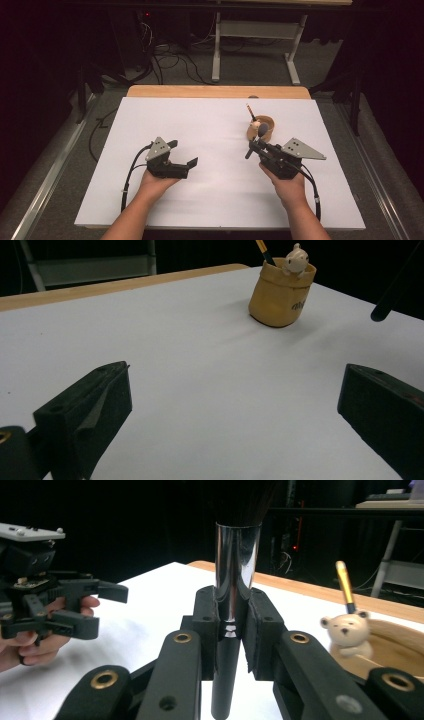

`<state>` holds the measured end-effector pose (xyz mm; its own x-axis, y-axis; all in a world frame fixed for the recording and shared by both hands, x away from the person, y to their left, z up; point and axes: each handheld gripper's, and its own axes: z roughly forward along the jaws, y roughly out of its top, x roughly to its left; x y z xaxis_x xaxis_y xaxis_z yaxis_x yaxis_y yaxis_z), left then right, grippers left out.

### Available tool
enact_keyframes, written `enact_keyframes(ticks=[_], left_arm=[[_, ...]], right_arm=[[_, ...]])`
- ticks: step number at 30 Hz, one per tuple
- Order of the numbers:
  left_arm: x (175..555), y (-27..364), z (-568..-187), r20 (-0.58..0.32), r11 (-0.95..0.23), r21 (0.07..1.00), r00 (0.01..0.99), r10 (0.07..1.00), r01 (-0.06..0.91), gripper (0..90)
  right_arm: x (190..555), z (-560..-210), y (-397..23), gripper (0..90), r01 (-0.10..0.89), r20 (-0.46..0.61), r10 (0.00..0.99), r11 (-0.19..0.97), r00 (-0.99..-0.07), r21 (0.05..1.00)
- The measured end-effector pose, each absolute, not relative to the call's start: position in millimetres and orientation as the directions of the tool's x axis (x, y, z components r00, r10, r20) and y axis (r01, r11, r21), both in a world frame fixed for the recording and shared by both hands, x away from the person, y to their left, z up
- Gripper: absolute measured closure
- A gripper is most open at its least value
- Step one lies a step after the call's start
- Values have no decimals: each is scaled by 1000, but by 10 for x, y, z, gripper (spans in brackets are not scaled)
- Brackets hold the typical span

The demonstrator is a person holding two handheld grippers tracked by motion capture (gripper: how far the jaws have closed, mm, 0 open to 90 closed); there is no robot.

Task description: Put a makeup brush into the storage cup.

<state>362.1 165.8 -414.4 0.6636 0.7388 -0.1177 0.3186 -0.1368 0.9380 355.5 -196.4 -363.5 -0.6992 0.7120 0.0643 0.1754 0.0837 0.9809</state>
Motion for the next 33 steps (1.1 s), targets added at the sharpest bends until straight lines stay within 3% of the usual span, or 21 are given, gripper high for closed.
enact_keyframes(ticks=[33], left_arm=[[3603,1618,-4165,-85,-172,940,690,719,295,1]], right_arm=[[3686,-3629,-2494,799,176,54,832,53,-552,983]])
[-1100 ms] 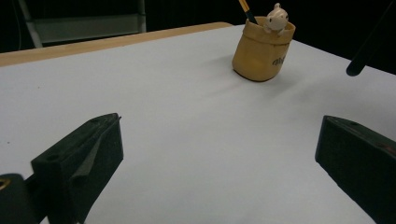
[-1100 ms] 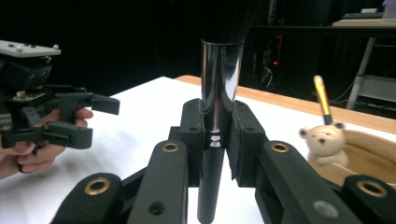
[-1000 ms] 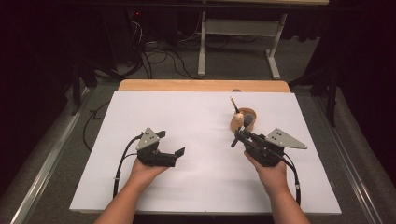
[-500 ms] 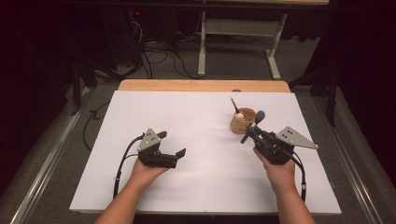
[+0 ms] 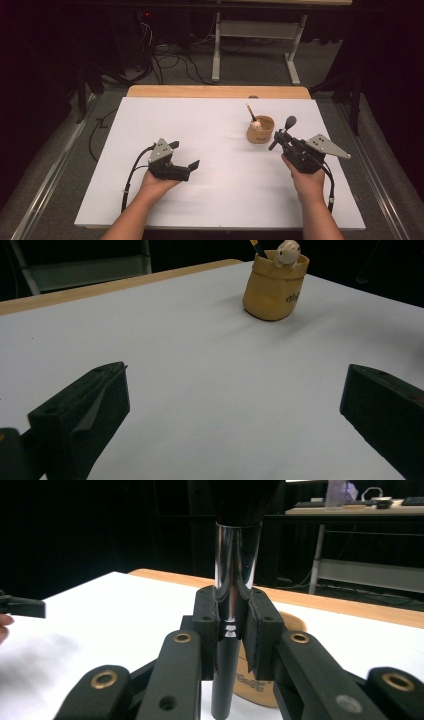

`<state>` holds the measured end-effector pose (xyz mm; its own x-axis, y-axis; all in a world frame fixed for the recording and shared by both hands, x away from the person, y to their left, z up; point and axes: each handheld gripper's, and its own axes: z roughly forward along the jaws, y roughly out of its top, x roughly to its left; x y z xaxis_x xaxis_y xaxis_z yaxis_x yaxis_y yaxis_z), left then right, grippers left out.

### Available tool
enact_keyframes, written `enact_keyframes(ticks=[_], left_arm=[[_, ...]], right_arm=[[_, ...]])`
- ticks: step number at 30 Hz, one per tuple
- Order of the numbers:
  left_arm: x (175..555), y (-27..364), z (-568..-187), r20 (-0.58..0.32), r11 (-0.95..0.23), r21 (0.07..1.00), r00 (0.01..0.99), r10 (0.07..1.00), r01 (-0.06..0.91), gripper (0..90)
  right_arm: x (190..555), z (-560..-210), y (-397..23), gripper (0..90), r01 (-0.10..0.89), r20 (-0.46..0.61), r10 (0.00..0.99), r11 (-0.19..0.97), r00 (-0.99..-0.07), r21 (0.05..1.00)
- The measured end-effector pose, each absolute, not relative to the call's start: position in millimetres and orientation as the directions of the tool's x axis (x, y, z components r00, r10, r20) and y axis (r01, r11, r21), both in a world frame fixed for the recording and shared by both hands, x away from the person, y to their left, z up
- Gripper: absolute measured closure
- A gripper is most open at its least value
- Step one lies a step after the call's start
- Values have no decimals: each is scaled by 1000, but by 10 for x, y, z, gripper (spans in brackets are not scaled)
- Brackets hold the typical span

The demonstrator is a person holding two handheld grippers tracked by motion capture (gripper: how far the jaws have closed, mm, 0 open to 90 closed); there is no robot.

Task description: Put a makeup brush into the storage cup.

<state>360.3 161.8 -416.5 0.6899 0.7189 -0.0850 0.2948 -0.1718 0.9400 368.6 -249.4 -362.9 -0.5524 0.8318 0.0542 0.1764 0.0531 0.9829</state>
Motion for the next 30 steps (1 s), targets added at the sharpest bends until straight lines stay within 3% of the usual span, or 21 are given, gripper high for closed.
enact_keyframes(ticks=[14,30], left_arm=[[3582,1574,-4170,-78,-183,940,704,706,287,1],[3572,1571,-4155,-75,-179,944,708,703,278,1]], right_arm=[[3744,-3630,-2562,799,179,65,852,34,-520,983],[4022,-3353,-2403,799,177,-10,883,106,-470,979]])
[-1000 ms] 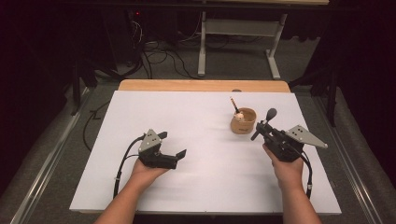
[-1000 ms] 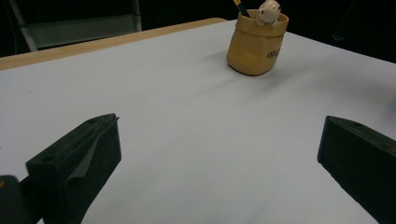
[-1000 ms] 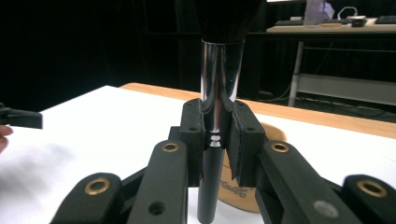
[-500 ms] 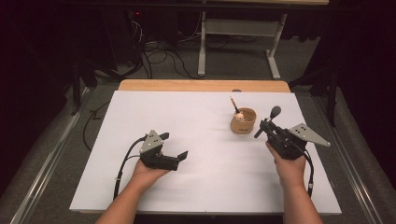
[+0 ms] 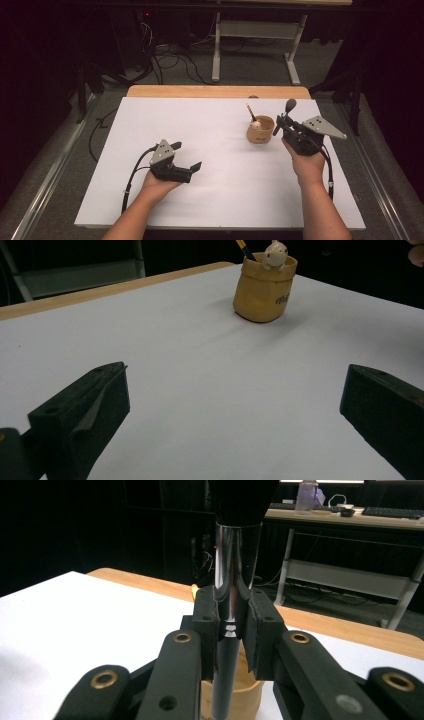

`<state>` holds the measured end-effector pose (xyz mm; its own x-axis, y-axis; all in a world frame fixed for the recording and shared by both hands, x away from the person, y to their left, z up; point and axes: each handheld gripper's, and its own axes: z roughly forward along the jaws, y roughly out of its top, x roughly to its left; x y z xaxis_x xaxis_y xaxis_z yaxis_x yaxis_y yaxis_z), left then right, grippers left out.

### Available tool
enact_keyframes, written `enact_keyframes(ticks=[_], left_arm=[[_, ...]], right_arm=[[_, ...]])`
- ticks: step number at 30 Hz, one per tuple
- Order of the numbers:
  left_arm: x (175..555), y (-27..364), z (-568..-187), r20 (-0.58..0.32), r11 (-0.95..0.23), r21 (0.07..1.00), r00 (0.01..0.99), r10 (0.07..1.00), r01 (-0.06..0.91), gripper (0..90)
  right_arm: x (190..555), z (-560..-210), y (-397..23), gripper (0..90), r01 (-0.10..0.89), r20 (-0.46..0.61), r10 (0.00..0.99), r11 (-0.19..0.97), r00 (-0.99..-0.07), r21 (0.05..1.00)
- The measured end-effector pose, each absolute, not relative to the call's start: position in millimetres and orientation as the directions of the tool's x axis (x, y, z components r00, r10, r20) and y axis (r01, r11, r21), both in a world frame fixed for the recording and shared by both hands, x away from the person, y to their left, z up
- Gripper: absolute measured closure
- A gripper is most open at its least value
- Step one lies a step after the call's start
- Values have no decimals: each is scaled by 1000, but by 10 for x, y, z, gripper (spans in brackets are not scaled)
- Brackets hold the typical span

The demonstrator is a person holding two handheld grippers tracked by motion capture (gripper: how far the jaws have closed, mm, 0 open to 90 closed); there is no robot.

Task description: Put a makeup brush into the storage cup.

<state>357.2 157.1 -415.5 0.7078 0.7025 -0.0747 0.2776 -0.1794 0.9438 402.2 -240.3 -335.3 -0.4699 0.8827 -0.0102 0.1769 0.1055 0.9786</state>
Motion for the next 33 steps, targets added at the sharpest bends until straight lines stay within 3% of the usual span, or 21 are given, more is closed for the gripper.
enact_keyframes(ticks=[33], left_arm=[[3558,1560,-4140,-81,-169,949,721,688,268,1]], right_arm=[[4519,-3456,-2235,798,263,-1,897,131,-442,956]])
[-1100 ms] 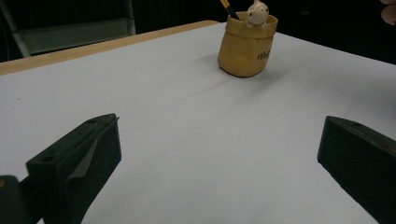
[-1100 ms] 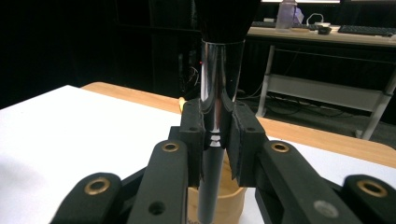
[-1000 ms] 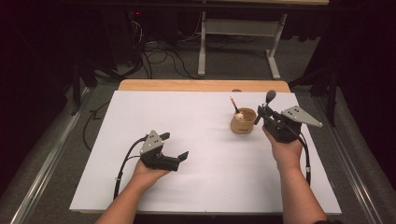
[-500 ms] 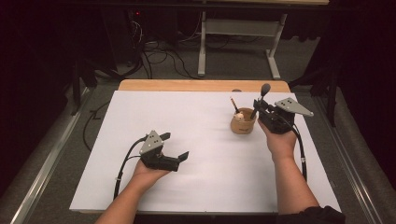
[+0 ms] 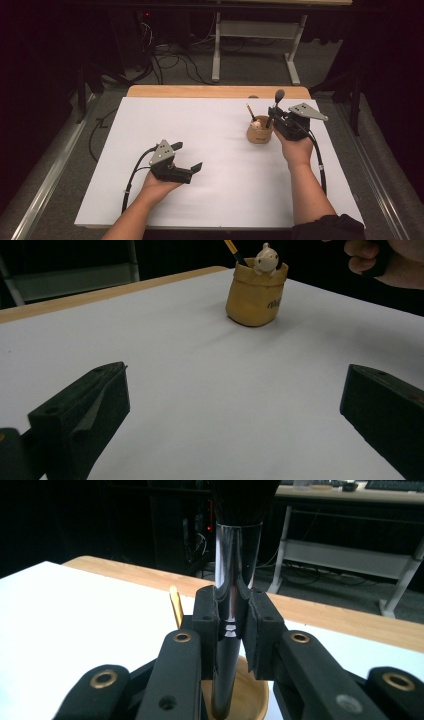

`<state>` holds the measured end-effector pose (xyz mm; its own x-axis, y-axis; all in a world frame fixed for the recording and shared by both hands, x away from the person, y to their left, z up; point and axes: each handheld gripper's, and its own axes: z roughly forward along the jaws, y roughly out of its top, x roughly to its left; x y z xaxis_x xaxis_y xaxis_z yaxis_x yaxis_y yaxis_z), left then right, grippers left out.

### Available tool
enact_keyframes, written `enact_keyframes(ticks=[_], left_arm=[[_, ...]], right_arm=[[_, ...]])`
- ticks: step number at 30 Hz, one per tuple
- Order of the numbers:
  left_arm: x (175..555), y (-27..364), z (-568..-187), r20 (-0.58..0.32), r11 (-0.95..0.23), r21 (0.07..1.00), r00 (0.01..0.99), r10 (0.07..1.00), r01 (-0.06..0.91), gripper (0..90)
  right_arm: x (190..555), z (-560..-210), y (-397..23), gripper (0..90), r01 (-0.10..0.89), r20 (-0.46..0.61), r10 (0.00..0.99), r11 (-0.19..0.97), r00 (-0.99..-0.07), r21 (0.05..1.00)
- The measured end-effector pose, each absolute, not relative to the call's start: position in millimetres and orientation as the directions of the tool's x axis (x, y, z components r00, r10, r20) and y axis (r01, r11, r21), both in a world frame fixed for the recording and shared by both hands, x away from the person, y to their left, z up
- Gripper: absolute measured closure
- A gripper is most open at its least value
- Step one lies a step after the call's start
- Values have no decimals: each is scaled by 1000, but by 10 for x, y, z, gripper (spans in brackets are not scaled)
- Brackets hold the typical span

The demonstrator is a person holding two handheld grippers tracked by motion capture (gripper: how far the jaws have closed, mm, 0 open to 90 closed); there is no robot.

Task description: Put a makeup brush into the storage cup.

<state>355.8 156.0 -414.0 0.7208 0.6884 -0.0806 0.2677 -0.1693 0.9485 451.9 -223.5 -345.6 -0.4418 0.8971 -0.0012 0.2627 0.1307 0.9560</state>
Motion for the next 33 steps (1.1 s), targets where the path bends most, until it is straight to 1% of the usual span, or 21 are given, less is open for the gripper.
enact_keyframes(ticks=[18,23,30,32,33], left_arm=[[3552,1569,-4130,-81,-165,950,722,687,264,1],[3551,1563,-4131,-79,-169,950,723,686,264,1],[3554,1558,-4137,-79,-170,949,724,685,265,1],[3555,1556,-4139,-78,-171,949,724,685,265,1],[3556,1556,-4140,-79,-171,949,724,686,265,1]], right_arm=[[4591,-3682,-2233,796,336,34,899,128,-437,933],[4594,-3709,-2252,796,342,27,897,140,-441,929],[4600,-3721,-2293,794,350,38,902,129,-431,928],[4604,-3702,-2299,779,346,45,900,120,-434,930],[4601,-3691,-2298,733,345,52,900,112,-432,932]])
